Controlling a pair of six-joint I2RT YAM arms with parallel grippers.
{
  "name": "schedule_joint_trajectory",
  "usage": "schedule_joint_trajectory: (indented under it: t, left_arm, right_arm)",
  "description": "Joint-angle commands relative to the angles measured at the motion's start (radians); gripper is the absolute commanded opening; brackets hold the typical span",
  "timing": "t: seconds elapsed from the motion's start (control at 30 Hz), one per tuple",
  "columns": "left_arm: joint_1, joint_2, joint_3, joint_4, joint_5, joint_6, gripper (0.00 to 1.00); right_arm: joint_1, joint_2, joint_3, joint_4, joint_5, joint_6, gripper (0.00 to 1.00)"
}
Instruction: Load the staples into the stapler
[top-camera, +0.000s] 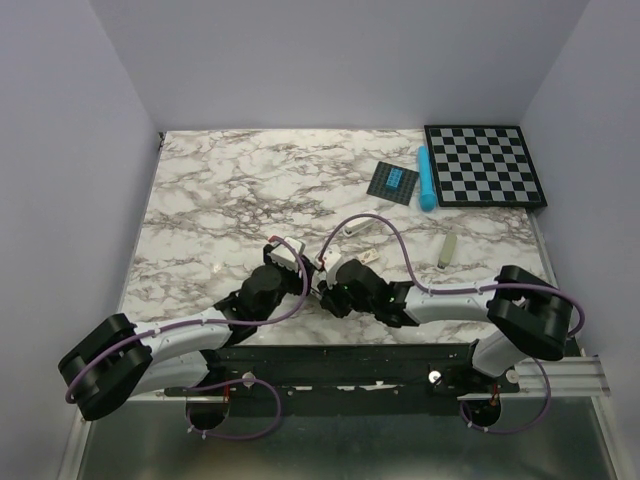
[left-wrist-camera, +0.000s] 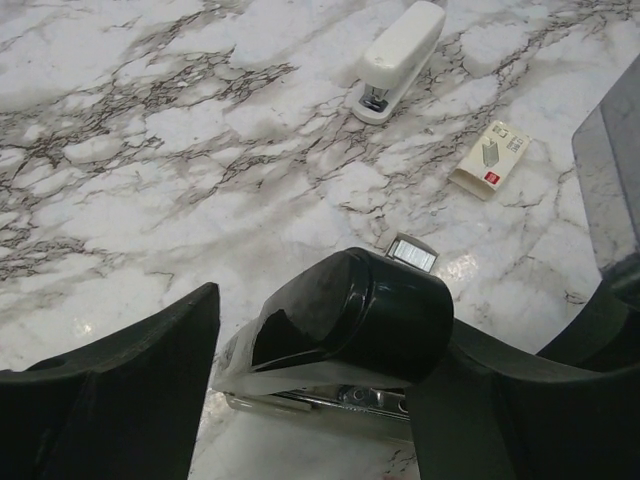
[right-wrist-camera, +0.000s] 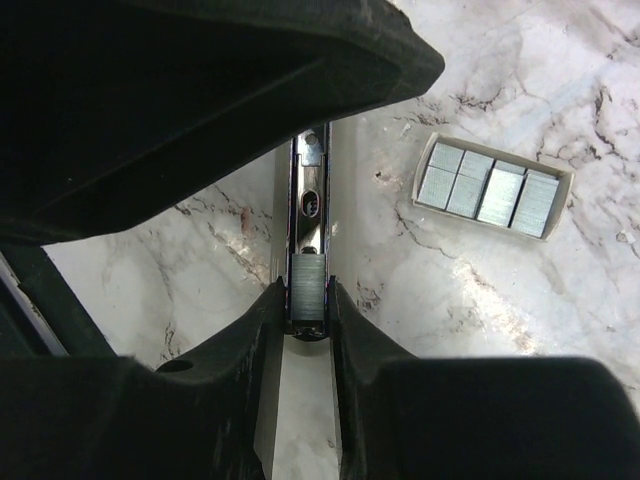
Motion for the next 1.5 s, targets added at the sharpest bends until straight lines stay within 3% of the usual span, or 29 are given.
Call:
schedule_joint_trajectory:
  t: [0.0,0.4,1.0,1.17,1.47]
  left_arm:
    - [-0.01,-0.019,-0.019,0.062,0.184,0.033,0.84]
    - [-0.013,-0.01,-0.008,0.036,0.319,-0.031,0.99]
    - [-0.03,0.016,0.048,-0.144,0.41,-0.252,0.99]
    - [-0.036,-0.027,0.021,-0.138,0.408,-0.263,0.99]
    - [-0.036,-0.031,0.028,-0.17,0.339,-0.258,0.99]
  right_arm:
    - [-0.001,-0.023,-0.021,0.09,-0.035,0.013,0.32]
    - [-0.002,-0.02,-0.046,0.142,-0.04,0.019,0.36]
    - [-0.001,0.015,-0.099,0.236,-0.003,-0.016,0.39]
    - [-0.001,0.014,-0.109,0.244,0.001,-0.021,0.45]
    - [-0.001,0.034,-0.109,0.256,0.02,-0.022,0.41]
